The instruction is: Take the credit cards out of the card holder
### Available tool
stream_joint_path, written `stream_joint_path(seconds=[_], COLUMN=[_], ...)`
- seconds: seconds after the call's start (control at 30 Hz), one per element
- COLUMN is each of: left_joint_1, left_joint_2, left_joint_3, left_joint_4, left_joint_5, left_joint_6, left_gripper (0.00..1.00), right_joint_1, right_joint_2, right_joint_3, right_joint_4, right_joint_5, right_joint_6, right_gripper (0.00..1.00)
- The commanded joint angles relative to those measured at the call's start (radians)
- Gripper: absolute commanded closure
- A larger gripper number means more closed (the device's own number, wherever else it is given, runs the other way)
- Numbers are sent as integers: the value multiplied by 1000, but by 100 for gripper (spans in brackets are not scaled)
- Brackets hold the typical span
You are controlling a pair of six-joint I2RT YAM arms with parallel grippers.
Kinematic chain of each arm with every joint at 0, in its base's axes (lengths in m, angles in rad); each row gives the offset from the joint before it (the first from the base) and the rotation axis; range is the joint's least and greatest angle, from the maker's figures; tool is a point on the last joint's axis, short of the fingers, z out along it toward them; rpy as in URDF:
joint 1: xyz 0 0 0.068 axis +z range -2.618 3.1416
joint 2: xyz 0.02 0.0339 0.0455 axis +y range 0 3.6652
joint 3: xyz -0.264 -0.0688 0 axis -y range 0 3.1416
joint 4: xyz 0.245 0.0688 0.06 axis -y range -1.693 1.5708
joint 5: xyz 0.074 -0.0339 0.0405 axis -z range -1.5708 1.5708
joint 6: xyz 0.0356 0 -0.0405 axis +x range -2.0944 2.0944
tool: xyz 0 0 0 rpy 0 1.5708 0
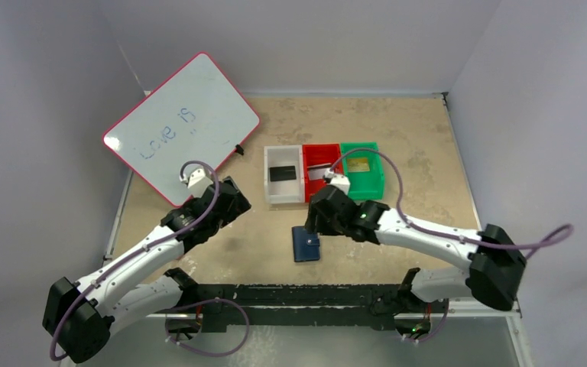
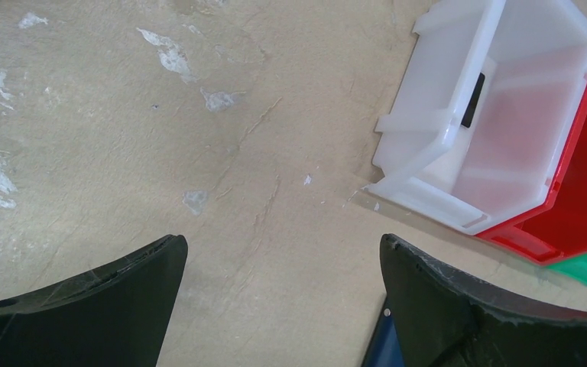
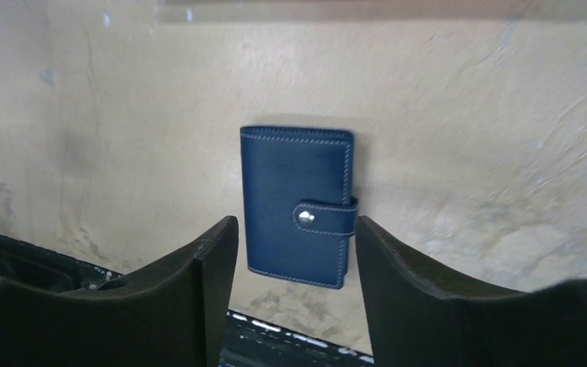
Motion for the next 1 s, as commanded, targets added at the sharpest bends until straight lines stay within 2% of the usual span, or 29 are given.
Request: stream_joint_path(seconds=[0.0,0.23,0.63,0.7,0.77,0.83,0.9,0.97], left_joint_1=[4,4,4,5,4,1,-7,-16], left_joint_2=[-14,-34,13,30,61,103,125,134], left_joint_3=[14,52,84,78,63,65,43,15], left_joint_4=[32,-14,32,67,149,172,232,285], left_joint_5=[-30,-39,76,128,260,335,395,433], left_joint_6=[-4,42,118,152,223,234,231,223], left_gripper=[4,6,7,9,14,18,20,21], right_joint_1=[123,201,205,205,205,205,205,205], right_joint_2=[132,265,359,376,394,408,412,406], right_joint_3=[121,169,217,231,243,255,249,233], right_joint_4=[-159,-233,-245,-248,-254,-262,-257,-248], right_joint_5=[178,197,208,231,248,257,255,255], right_joint_6=[200,269,239,230,223,221,220,220], right_gripper=[43,49,48,52,54,57,62,73])
